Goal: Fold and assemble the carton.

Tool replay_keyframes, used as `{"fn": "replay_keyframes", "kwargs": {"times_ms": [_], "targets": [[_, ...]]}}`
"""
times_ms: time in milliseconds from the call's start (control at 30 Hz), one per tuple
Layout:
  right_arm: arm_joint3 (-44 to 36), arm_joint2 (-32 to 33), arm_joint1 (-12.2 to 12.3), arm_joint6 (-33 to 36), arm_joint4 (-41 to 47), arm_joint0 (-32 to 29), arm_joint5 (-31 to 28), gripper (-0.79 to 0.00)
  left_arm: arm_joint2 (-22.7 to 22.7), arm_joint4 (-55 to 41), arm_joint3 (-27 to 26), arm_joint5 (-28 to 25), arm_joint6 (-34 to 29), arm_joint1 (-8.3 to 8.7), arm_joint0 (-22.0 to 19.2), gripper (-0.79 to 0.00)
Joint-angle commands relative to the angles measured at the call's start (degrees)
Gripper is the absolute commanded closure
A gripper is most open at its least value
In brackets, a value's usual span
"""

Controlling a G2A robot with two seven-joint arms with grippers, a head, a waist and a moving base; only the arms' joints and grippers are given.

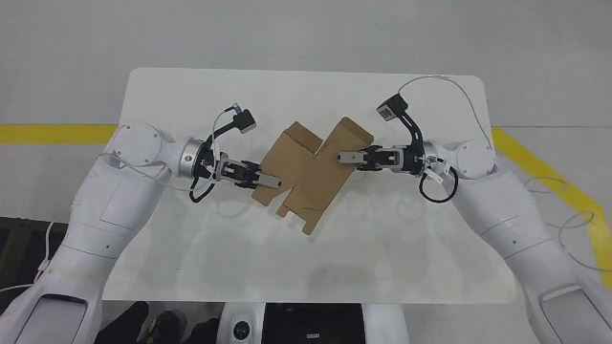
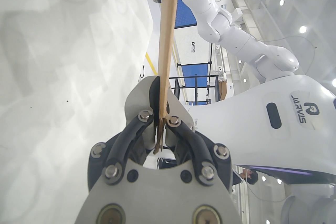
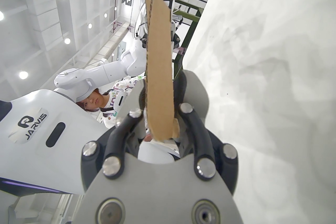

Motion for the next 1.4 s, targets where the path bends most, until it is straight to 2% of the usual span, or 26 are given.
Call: {"fn": "replay_keyframes", "kwargs": {"times_ms": [0, 67, 100, 133, 167, 300, 533, 700, 900, 1133, 1367], "targets": [[0.1, -0.5, 0.1, -0.1, 0.2, 0.2, -0.1, 0.000, 0.3, 0.0, 0.0, -0.2, 0.2, 0.12, 0.0, 0.000], [0.1, -1.0, 0.2, -0.1, 0.5, 0.4, -0.1, 0.000, 0.4, -0.2, 0.0, -0.3, 0.3, 0.25, 0.1, 0.000], [0.2, -1.3, 0.2, -0.1, 0.7, 0.5, -0.1, 0.000, 0.5, -0.4, 0.1, -0.4, 0.4, 0.30, 0.1, -0.123], [0.2, -1.5, 0.3, -0.2, 1.0, 0.6, -0.2, 0.000, 0.5, -0.5, 0.1, -0.6, 0.6, 0.36, 0.1, -0.379], [0.3, -1.7, 0.3, -0.2, 1.2, 0.6, -0.2, 0.000, 0.4, -0.2, 0.4, -0.9, 0.9, 0.45, 0.1, -0.785], [1.1, -2.0, 0.5, -0.8, 1.8, 0.8, -0.8, 0.000, -0.1, -0.4, 2.0, -1.4, 2.9, 0.50, -0.2, -0.785], [5.2, -1.6, 0.4, -3.8, 2.5, 0.9, -3.8, 0.000, -2.4, -3.1, 1.1, 2.8, 12.5, 0.50, 0.9, -0.785], [6.6, -1.7, -0.2, -5.0, 2.9, 1.2, -5.0, 0.000, -3.9, -1.3, -2.2, 6.7, 21.7, 0.67, 3.3, -0.785], [7.5, -1.3, -1.1, -7.6, 2.2, 2.2, -4.5, 0.000, -4.4, 0.9, -5.9, 10.3, 28.6, 0.73, 5.9, -0.785], [6.9, -0.3, -1.5, -13.3, -1.4, 1.8, -2.4, 0.000, -5.1, -0.2, -8.7, 14.2, 33.6, 0.61, 8.4, -0.785], [5.8, 0.7, -1.8, -15.2, -2.8, 0.7, -1.3, 0.000, -5.1, 0.0, -10.3, 15.4, 36.9, 0.31, 9.1, -0.785]]}}
